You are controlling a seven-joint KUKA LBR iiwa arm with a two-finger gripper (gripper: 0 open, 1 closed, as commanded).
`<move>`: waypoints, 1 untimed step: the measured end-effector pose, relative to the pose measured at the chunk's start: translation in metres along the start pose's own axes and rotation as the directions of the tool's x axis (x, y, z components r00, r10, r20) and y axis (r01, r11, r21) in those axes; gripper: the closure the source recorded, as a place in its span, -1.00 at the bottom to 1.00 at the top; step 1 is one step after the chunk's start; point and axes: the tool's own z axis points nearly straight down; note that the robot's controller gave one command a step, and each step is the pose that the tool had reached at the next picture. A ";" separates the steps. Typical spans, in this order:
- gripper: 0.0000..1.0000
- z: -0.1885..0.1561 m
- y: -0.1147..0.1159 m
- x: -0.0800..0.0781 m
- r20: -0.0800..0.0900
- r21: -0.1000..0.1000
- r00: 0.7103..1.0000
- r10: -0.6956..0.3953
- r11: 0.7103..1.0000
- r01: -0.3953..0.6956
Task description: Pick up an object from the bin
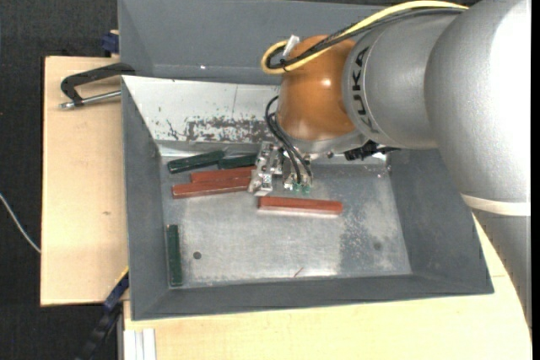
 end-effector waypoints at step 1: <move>1.00 -0.029 0.012 0.012 -0.013 0.009 0.999 0.049 0.999 -0.049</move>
Offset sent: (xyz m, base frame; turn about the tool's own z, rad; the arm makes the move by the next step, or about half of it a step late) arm -0.0108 0.0248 0.0092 0.0144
